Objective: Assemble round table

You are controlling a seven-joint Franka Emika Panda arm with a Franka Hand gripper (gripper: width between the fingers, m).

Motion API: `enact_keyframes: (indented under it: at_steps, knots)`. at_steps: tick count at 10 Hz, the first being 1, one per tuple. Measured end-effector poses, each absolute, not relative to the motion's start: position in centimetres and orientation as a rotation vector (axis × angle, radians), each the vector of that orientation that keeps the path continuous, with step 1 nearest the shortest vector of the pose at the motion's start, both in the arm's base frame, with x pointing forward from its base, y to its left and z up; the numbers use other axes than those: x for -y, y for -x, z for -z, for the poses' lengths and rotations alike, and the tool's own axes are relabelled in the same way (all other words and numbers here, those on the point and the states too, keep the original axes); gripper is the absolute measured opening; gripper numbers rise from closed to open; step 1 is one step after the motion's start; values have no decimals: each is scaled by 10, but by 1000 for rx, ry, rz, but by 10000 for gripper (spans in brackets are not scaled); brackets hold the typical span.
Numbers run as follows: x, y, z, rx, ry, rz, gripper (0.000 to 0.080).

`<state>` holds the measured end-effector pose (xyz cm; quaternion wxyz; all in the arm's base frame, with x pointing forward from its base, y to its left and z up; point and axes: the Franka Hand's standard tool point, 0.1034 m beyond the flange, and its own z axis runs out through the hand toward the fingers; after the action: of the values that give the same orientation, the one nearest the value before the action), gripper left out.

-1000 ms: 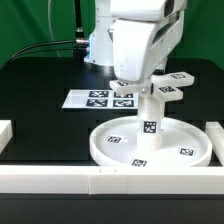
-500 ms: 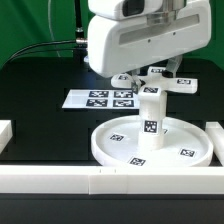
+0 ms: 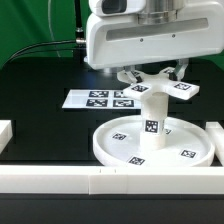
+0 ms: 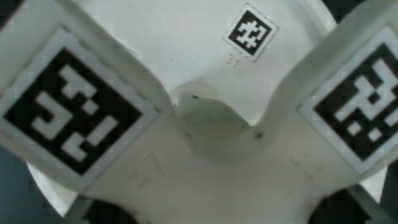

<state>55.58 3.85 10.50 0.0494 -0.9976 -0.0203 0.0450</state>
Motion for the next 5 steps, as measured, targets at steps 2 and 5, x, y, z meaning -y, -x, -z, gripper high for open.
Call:
enact_keyframes:
  at_steps: [2,5]
  knots:
    - [-39,-556,-105,-174,3035,-144,446]
    - [-38,-559,-105,-668,2949,-117,446]
